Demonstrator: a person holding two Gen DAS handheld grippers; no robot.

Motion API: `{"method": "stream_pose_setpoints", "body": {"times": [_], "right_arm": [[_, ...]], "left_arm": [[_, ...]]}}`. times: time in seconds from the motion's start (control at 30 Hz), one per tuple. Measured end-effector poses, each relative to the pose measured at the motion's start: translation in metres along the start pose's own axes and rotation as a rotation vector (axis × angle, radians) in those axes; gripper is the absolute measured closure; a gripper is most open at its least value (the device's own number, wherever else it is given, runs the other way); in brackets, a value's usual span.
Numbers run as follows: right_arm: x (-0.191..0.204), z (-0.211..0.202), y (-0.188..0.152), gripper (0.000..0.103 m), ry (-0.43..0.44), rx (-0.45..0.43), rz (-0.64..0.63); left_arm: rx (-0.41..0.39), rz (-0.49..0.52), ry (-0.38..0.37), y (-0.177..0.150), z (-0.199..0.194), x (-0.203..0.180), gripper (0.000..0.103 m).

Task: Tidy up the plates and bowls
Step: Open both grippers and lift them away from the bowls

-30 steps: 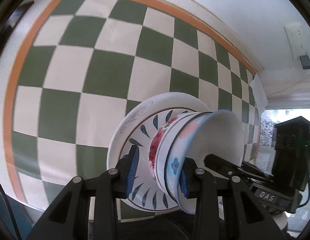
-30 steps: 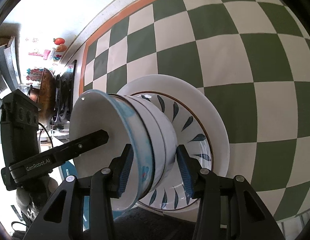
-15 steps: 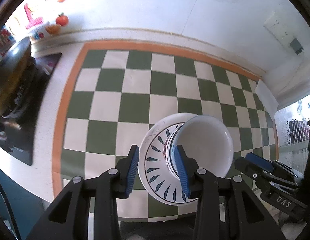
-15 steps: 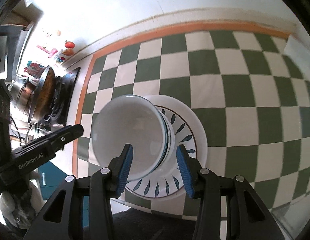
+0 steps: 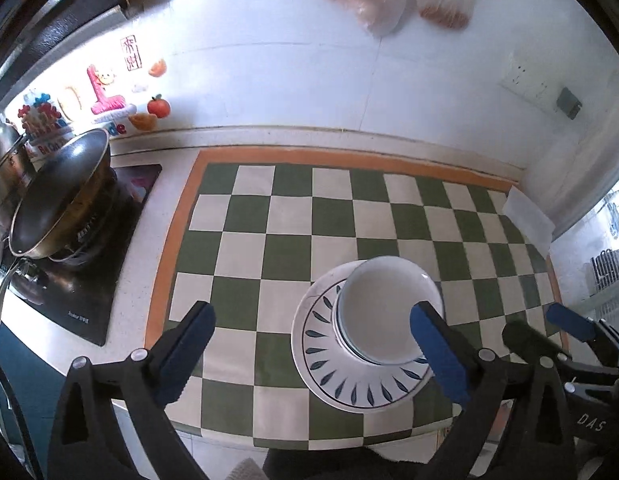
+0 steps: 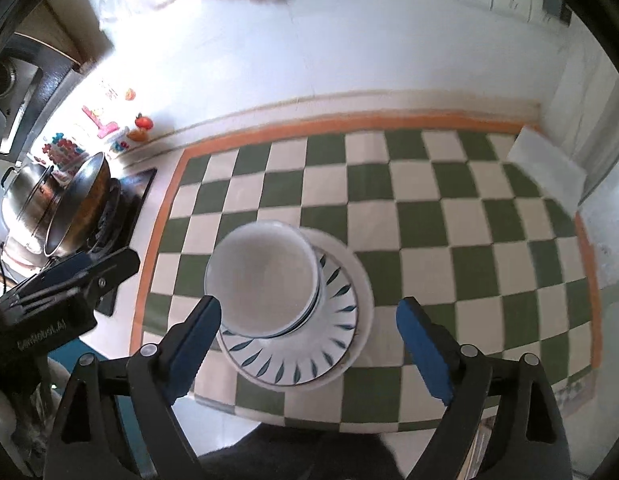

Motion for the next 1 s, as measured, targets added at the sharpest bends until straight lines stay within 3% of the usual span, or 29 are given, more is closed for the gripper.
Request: {"method": "stream_pose_setpoints", "body": {"times": [0.37, 0.63, 1.0], "right_arm": [[-0.006, -0.072, -0.043, 0.009, -0.004, -0.120, -0.018], [0.004, -0.151, -0.101, 0.009, -0.052, -0.225, -0.065], [0.030, -0.231, -0.190, 0.008, -0.085, -0.344, -0.056]], "left_arm": [[-0.128, -0.040, 0.028, -0.051, -0.076, -0.017, 0.003], [-0.226, -0.037, 0.042, -0.101, -0.149, -0.028, 0.003], [-0.298, -0.009, 0.030, -0.174, -0.206, -0.015, 0.003]]}}
Point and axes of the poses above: each gripper's, at about its wrist camera, not at the fingertips, and z roughly the way its jaws point, x to its left, y to its top, the point moved 3 cm from there along z, roughly the way its jaws point, and after that the axes turned 13 degrees about x, right-handed, at the moved point
